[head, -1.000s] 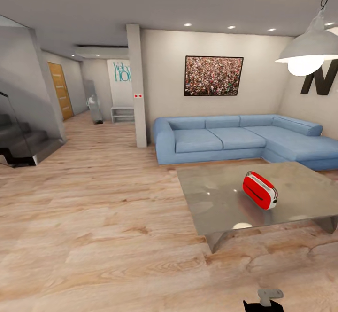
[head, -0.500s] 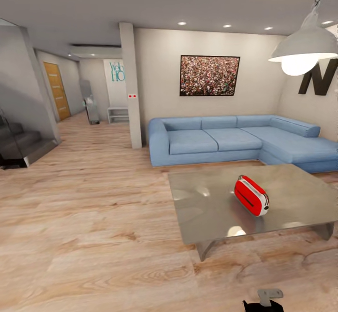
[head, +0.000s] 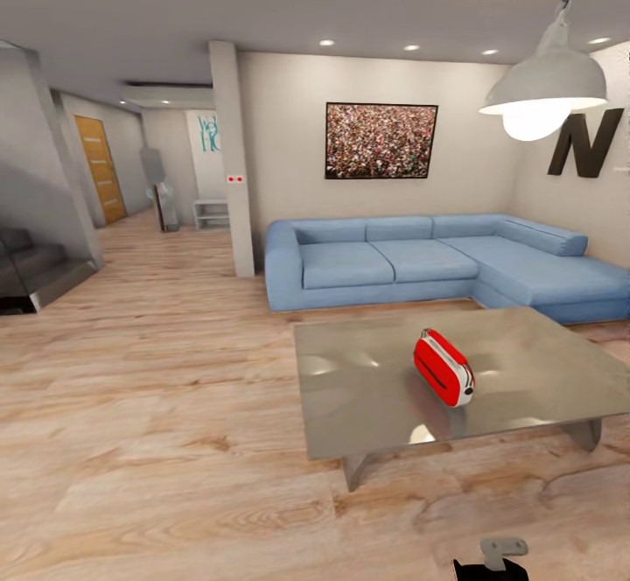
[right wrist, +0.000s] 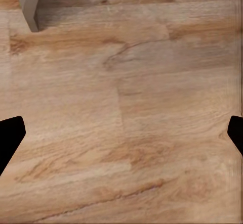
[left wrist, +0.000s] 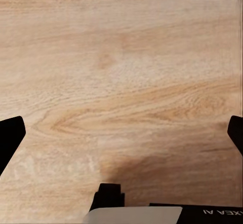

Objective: Turn on the radio receiver that's on the table in the living room.

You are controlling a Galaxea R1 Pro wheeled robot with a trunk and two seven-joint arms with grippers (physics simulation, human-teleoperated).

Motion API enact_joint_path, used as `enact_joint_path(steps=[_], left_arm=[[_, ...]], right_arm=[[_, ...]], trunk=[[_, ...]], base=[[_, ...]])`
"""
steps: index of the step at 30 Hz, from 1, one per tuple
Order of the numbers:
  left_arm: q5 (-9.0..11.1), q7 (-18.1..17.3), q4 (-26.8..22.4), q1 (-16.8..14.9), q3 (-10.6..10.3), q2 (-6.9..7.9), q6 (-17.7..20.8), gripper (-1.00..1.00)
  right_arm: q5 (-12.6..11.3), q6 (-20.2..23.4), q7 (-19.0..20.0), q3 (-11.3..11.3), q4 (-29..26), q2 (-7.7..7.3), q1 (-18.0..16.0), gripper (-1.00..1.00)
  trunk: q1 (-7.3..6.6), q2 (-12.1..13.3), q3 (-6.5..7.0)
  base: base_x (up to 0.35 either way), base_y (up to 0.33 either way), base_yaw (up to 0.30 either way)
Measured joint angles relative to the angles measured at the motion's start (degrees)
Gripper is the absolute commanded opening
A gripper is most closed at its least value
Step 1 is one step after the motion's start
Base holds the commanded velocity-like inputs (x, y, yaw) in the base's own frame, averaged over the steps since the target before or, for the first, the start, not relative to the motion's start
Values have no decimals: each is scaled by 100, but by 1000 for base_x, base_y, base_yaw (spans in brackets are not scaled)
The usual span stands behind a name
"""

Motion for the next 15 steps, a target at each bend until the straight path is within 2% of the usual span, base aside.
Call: enact_joint_path(steps=[10,15], left_arm=[[-1,2,0,1,0,5,3,100],[1,129,0,-2,3,2,3,100]], right_arm=[[0,0,2,0,0,3,0,100],[0,0,3,1,0,3,0,100]], trunk=[[0,0,0],[0,0,0]], base=[[216,-275,0],[249,-250,0]])
